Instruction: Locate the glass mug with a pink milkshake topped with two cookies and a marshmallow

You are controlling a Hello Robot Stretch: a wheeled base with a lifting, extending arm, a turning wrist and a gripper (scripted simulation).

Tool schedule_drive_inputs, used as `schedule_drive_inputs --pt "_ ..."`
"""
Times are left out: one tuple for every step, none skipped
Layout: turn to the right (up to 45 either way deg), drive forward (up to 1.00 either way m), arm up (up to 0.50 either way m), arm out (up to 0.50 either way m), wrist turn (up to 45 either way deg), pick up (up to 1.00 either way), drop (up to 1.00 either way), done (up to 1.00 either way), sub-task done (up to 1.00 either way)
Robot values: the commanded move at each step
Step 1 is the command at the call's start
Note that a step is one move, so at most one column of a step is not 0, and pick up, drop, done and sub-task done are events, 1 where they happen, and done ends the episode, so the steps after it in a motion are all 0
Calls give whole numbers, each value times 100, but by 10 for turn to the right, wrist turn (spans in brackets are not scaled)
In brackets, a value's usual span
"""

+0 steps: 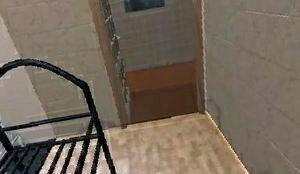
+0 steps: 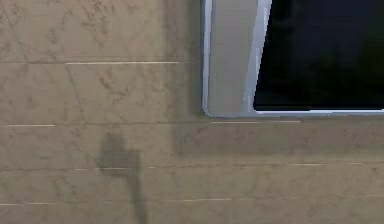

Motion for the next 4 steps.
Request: schedule_drive_inputs --pt "0 100 0 0 0 0 0 0 0" --pt "0 100 0 0 0 0 0 0 0" --pt "-90 0 0 0 0 0 0 0 0" --pt "0 25 0 0 0 0 0 0 0"
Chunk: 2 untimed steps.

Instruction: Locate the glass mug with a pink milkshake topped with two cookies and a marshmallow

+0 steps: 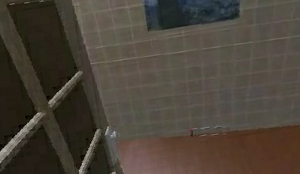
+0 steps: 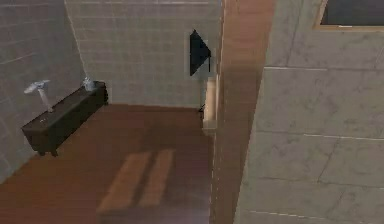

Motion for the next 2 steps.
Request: schedule_drive_inputs --pt "360 0 0 0 0 0 0 0 0" --pt "0 50 0 0 0 0 0 0 0"
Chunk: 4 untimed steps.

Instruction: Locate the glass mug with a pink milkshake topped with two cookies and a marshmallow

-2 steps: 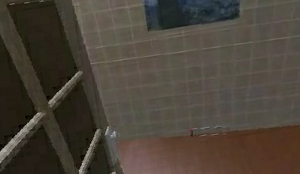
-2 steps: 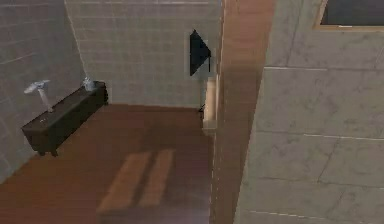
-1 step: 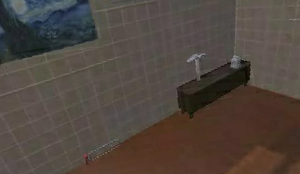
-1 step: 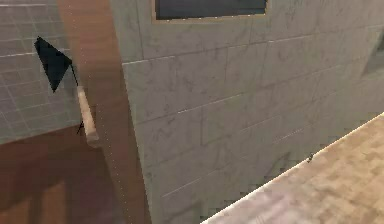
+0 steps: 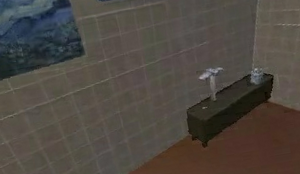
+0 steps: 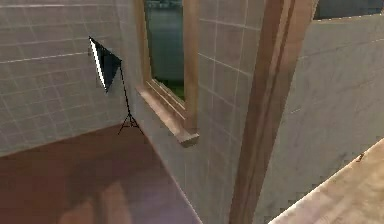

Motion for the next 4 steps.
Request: schedule_drive_inputs --pt "270 0 0 0 0 0 0 0 0" --pt "0 100 0 0 0 0 0 0 0" --pt "0 45 0 0 0 0 0 0 0" --pt "0 0 0 0 0 0 0 100 0"
